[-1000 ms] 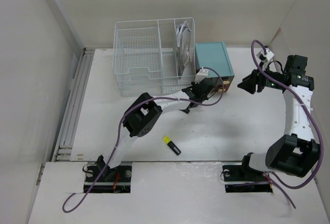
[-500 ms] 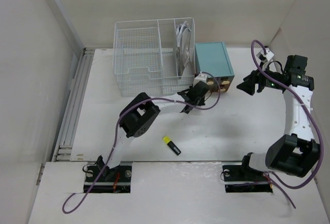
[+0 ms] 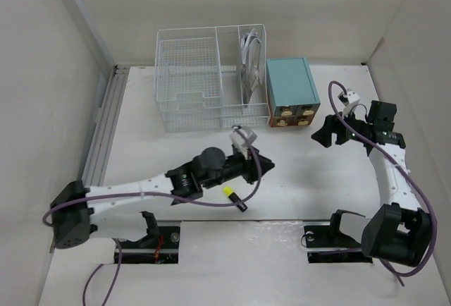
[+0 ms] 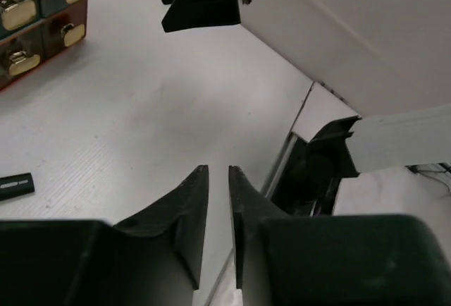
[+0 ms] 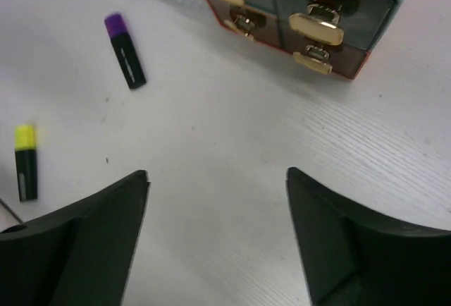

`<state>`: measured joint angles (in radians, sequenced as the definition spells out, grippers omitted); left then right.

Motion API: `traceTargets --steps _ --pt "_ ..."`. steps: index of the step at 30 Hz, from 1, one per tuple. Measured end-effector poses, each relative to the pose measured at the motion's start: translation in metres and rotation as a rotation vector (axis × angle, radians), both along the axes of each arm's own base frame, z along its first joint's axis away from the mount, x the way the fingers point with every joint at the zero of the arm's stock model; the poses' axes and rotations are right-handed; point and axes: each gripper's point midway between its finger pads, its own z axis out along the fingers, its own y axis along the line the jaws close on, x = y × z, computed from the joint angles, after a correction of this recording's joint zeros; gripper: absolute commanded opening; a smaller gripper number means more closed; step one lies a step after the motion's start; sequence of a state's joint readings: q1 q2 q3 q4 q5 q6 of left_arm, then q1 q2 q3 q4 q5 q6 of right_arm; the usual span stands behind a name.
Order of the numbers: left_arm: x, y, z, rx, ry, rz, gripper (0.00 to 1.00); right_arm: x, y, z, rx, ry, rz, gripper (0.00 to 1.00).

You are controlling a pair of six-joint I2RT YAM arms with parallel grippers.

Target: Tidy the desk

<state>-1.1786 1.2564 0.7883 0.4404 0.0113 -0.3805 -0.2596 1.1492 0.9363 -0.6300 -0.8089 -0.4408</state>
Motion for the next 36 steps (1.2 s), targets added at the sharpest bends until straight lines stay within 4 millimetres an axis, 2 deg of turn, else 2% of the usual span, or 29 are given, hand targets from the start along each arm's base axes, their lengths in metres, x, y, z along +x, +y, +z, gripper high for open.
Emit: traceTargets --steps 1,3,5,10,11,15,20,22,27,36 --pt "-0.003 0.011 0.012 -0.044 -0.016 0.008 0.06 0.003 0.001 -0.001 0.022 -0.004 -0.023 0.69" --pt "-0.008 0.034 0.023 -0.094 -0.035 0.029 0.02 0.01 0.003 -0.007 0.082 0.01 -0.085 0.54" --pt "-0.015 0.059 0.021 -0.12 -0.036 0.054 0.02 0.017 0.004 -0.016 0.146 0.05 -0.141 0.54" --pt "-0.023 0.1 0.009 -0.141 -0.02 0.108 0.08 0.043 0.015 -0.037 0.304 0.17 -0.234 0.58" --pt "-0.025 0.108 0.009 -0.151 -0.015 0.119 0.09 0.047 0.016 -0.042 0.328 0.189 -0.247 0.61" --pt "-0.028 0.13 0.019 -0.214 -0.014 0.153 0.09 0.063 0.019 -0.058 0.407 0.248 -0.306 0.62" --pt "-0.03 0.141 0.017 -0.25 0.006 0.178 0.11 0.08 0.018 -0.077 0.456 0.292 -0.4 0.62" --pt "-0.029 0.141 0.01 -0.236 0.017 0.183 0.12 0.086 0.017 -0.083 0.465 0.301 -0.433 0.66" --pt "-0.029 0.142 0.001 -0.212 0.033 0.189 0.12 0.098 0.012 -0.096 0.479 0.309 -0.497 0.66" --pt "-0.028 0.14 -0.005 -0.205 0.036 0.189 0.13 0.111 0.022 -0.121 0.513 0.335 -0.531 0.7"
